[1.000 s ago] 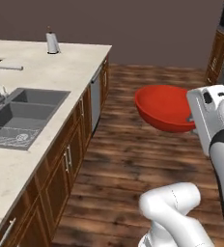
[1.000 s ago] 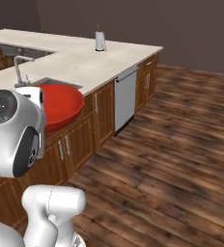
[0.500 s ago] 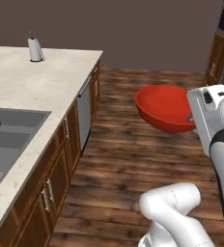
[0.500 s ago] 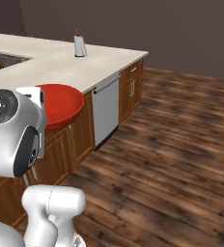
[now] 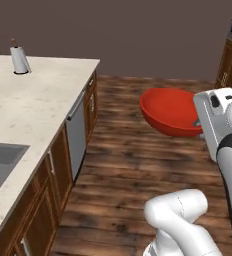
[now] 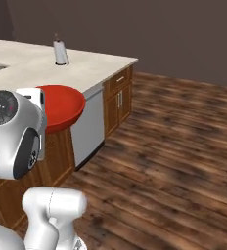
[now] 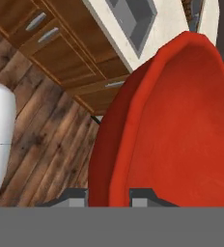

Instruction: Pick up the bowls from the cabinet and place each bowl in front of a stool on the dining counter.

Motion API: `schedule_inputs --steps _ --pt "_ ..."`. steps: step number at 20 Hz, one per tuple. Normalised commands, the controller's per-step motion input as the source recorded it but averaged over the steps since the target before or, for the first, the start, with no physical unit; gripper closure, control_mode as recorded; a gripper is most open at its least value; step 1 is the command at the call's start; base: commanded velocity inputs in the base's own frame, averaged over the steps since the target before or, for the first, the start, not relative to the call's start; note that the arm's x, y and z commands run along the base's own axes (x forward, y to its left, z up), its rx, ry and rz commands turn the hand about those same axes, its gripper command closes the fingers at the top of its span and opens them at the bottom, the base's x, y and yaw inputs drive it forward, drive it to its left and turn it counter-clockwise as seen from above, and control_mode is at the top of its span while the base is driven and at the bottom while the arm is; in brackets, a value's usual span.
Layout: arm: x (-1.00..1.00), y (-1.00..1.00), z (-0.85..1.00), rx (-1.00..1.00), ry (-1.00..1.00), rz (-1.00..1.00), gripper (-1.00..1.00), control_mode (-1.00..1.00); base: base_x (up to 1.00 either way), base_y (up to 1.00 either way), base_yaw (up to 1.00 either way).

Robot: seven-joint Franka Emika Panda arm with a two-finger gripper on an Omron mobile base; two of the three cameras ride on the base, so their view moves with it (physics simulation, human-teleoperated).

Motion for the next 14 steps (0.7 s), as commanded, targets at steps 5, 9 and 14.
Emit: schedule_inputs --steps 5,9,14 --pt "0.0 0.0 0.0 0.0 0.0 0.0 1.0 1.0 1.0 -0.58 0.0" --pt "0.0 0.0 0.0 0.0 0.0 0.0 1.0 1.0 1.0 -0.58 0.0" --pt "0.0 0.0 0.0 0.0 0.0 0.0 1.0 1.0 1.0 -0.57 0.0"
